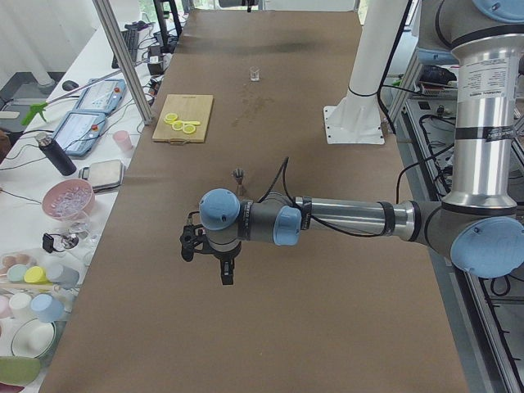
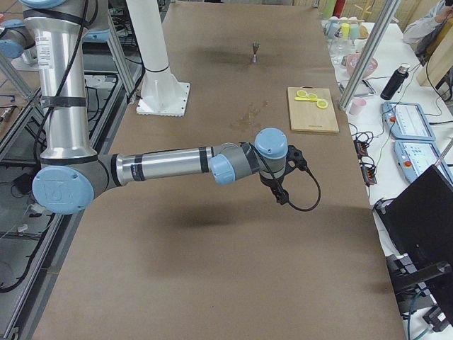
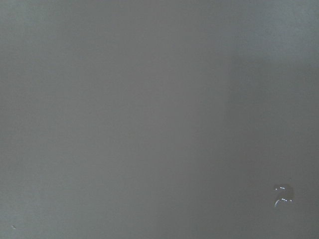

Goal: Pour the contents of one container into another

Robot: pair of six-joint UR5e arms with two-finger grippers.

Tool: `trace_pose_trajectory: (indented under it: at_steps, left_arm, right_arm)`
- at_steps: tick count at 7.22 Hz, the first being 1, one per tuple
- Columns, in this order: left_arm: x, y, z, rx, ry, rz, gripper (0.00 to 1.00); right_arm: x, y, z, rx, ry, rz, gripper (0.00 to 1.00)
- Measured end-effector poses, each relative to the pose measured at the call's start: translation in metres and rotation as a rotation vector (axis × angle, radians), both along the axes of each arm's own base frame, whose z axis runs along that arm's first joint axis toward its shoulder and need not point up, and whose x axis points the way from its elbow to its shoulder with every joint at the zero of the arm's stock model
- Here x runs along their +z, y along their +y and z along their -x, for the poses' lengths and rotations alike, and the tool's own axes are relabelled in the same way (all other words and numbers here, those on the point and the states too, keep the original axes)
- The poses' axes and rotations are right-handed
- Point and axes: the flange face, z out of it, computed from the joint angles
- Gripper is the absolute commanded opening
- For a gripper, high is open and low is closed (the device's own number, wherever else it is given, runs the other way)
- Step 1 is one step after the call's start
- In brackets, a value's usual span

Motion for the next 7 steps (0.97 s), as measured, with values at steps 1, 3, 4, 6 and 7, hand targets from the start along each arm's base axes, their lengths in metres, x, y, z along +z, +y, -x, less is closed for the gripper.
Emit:
trace_pose_trajectory:
  at_steps: [1, 3, 4, 6, 7]
  left_arm:
    - [-0.025, -0.003, -0.003, -0.049, 0.014, 0.022, 0.99]
    - [-0.087, -0.007, -0.03, -0.13, 0.039, 0.081, 0.99]
    - [-0.118, -0.005, -0.048, -0.166, 0.058, 0.12, 0.99]
    - [-0.179, 0.007, -0.083, -0.236, 0.104, 0.184, 0.99]
    - [-0.2, 0.012, -0.099, -0.263, 0.118, 0.163, 0.99]
  right_arm:
    - [-0.01, 0.002, 0.002, -0.037, -0.014, -0.059, 1.0]
    - [-0.024, 0.007, 0.004, -0.082, -0.027, -0.14, 1.0]
    - [-0.029, 0.01, 0.009, -0.099, -0.054, -0.151, 1.0]
    - [-0.028, 0.016, 0.02, -0.126, -0.149, -0.098, 1.0]
    - [-0.026, 0.017, 0.025, -0.14, -0.19, -0.081, 1.0]
